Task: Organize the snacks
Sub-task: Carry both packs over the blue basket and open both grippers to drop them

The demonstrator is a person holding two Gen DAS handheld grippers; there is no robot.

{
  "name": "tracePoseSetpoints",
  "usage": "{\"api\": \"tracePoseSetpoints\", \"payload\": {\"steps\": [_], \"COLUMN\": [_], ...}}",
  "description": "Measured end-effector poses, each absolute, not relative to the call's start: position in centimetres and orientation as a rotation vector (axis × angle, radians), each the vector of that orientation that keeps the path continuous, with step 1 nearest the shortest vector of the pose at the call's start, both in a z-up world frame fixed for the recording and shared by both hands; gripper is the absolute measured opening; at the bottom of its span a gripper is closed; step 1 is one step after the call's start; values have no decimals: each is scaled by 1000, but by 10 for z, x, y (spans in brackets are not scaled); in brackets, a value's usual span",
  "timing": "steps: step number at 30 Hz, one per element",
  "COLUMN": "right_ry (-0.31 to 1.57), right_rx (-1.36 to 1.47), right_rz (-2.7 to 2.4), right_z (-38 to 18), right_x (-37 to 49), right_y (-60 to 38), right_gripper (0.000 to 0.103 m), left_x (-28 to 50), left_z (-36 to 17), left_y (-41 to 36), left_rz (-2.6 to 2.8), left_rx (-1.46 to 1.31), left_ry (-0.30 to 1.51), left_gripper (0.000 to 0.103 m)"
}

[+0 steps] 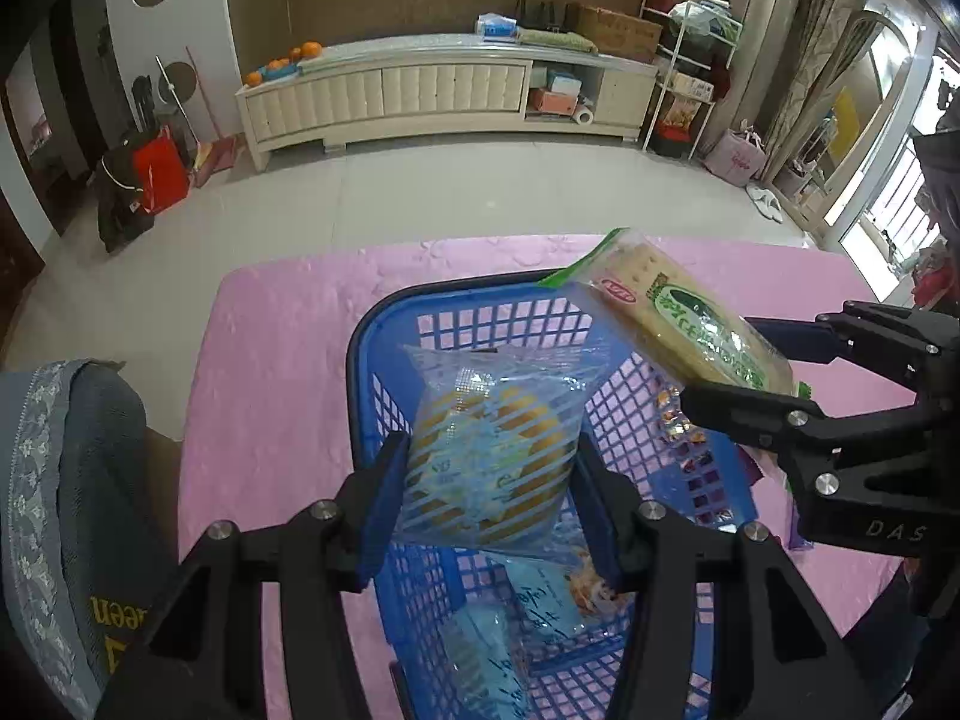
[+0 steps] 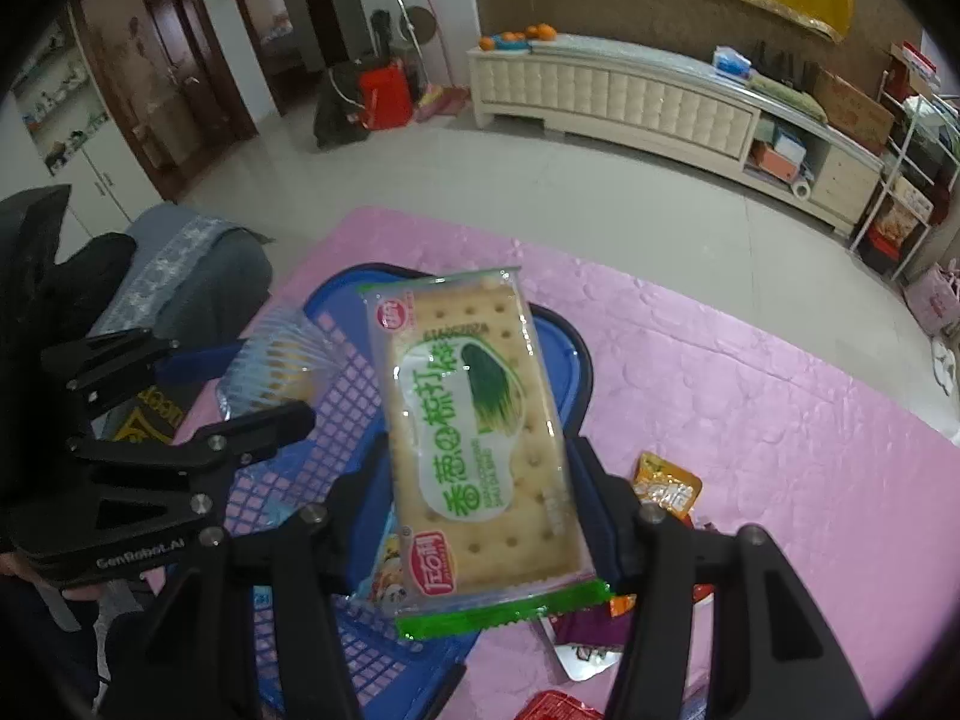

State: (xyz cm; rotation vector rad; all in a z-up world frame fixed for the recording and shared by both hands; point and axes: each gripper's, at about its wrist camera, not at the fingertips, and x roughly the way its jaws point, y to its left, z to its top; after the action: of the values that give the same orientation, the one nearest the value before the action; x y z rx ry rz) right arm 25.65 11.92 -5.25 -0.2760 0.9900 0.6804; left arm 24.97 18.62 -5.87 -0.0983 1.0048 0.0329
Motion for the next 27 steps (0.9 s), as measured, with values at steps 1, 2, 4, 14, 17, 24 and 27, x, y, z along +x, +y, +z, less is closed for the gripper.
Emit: {"api": "tracePoseSetpoints", "payload": {"steps": [1,2,4,14,17,24,27], "right_ry": [1000,1009,1019,1011,963,939,930], "right_rx": [-276,-273,-273,-279,-274,-304,-303], "right_rz": [681,683,689,678,633,611,612], "right_z": [-54,-56,-58,-63,-56,-44,-35], "right_x": [260,261,262,266,267,255,241], "right_y": [122,123,126,132,128,117,107], "right_gripper": [61,61,61,64,84,88,88], "left_x": [251,253,255,253,247,226,214], "left_z": [-60,-60,-60,-62,-59,-43,-33], "left_y": [188,190,193,194,199,197,189], "left_rz": [38,41,43,43,45,27,19], "left_rx": [-102,-101,-98,-84,-88,-98,-98], "left_ry": [1003,997,994,986,971,930,912], "left_gripper": [51,51,51,64,71,75,75]}}
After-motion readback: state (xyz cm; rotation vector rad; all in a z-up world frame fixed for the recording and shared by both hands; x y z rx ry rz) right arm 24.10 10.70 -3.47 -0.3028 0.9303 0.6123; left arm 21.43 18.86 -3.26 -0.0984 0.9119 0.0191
